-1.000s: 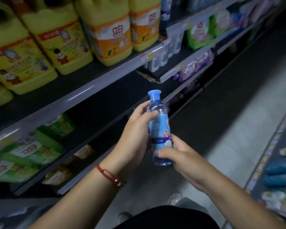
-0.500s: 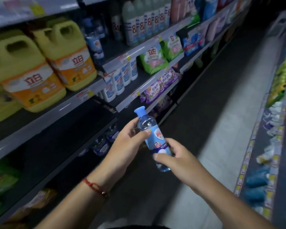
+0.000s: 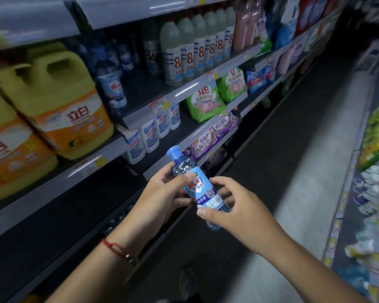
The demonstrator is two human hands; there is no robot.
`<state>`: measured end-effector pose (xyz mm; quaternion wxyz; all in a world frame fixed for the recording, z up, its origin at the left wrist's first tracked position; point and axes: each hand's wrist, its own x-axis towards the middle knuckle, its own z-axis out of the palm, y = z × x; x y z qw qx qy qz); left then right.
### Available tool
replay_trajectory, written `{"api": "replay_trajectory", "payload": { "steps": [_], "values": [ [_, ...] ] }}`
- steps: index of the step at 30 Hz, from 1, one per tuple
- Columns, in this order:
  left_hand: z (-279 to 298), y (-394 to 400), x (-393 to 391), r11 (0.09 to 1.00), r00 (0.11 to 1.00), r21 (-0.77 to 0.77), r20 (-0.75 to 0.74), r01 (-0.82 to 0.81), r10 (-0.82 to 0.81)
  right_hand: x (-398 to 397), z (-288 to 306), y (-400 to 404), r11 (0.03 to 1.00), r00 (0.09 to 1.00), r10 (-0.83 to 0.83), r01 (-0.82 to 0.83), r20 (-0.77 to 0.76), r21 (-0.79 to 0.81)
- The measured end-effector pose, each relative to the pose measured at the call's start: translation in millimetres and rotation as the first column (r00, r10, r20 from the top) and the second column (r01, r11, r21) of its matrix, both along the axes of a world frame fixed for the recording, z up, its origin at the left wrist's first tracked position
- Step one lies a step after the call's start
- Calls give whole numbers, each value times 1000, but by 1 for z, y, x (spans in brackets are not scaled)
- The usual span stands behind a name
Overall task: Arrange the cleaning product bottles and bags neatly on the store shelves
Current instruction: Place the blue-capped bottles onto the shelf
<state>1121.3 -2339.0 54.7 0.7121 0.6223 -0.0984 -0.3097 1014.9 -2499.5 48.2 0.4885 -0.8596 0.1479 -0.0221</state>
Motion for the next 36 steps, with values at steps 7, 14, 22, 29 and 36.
{"api": "replay_trajectory", "payload": {
  "steps": [7, 14, 22, 29, 36],
  "values": [
    [6, -38, 83, 989, 936, 143, 342, 32, -79, 93, 0, -40, 989, 988, 133, -137, -83, -50],
    [25, -40, 135, 922, 796, 352, 599, -163, -88, 173, -1, -53, 978, 982, 187, -185, -17, 97],
    [20, -17, 154, 576, 619, 598, 761, -557, -192, 272, 14, -57, 926, 943, 331, -332, 36, 177],
    [-5, -12, 164, 302, 616, 625, 776, -720, -137, 371, 24, -31, 865, 886, 426, -458, 184, 206],
    [-21, -30, 160, 165, 578, 598, 801, -784, -156, 406, 15, -13, 810, 800, 507, -569, 319, 140]
  ]
}}
